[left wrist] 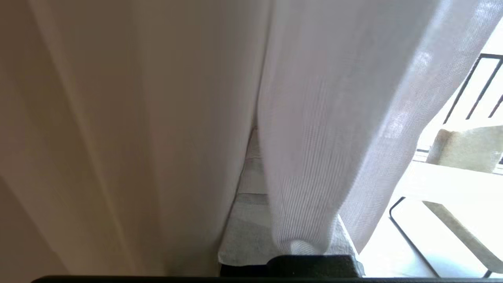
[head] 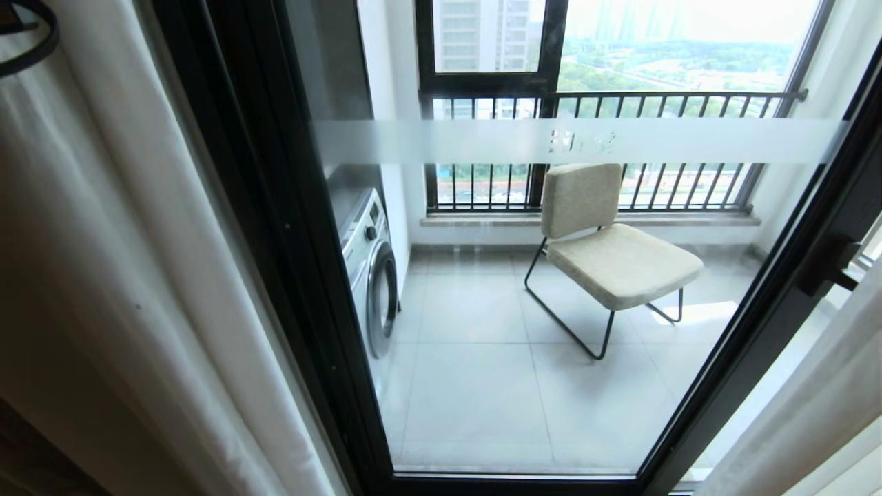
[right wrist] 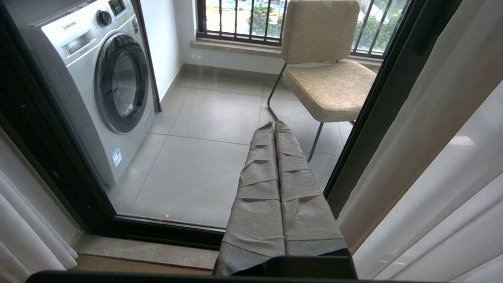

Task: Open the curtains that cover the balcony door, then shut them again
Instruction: Pull the inner curtains open on both sides

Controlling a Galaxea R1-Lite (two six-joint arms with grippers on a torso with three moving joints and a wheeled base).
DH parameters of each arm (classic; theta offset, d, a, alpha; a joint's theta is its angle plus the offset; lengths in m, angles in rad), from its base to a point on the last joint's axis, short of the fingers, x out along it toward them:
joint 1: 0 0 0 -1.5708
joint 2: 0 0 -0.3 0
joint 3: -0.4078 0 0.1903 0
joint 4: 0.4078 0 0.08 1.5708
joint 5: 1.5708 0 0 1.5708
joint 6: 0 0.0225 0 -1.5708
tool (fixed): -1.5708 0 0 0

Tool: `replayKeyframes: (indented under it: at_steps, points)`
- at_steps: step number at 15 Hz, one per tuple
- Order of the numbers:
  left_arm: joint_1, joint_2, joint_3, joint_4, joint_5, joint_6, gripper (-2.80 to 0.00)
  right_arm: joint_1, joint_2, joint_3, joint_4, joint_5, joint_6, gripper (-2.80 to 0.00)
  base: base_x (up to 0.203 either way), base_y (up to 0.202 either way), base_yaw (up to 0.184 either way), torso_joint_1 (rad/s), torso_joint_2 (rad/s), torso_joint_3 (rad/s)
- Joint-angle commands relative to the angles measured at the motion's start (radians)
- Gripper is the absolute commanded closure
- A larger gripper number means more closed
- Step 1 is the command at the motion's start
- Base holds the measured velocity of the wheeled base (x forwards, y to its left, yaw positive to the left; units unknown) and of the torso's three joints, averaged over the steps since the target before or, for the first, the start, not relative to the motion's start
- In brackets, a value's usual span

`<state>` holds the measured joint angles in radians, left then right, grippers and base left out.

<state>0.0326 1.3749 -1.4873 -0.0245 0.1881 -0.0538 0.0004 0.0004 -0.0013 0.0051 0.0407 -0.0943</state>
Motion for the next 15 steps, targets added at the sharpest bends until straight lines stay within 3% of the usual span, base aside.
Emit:
replayKeyframes:
  at_steps: [1, 10, 13, 15]
  points:
    - [0.004, 0.004, -0.01, -0.005, 0.002, -0.001, 0.0, 0.0, 0.0, 0.001, -0.001, 0.001, -0.001, 0.0, 0.0, 0.0, 0.0, 0.0, 0.0, 0.0]
    - [0.187, 0.014, -0.026, -0.003, -0.011, -0.059, 0.0, 0.0, 0.0, 0.0, -0.001, -0.001, -0.001, 0.0, 0.0, 0.0, 0.0, 0.0, 0.0, 0.0]
    - [0.271, 0.025, -0.026, 0.0, -0.133, -0.083, 0.0, 0.0, 0.0, 0.0, -0.001, 0.001, -0.001, 0.0, 0.0, 0.0, 0.0, 0.0, 0.0, 0.0]
    - [0.318, 0.036, -0.027, 0.0, -0.173, -0.087, 0.0, 0.0, 0.0, 0.0, -0.001, -0.001, -0.001, 0.0, 0.0, 0.0, 0.0, 0.0, 0.0, 0.0]
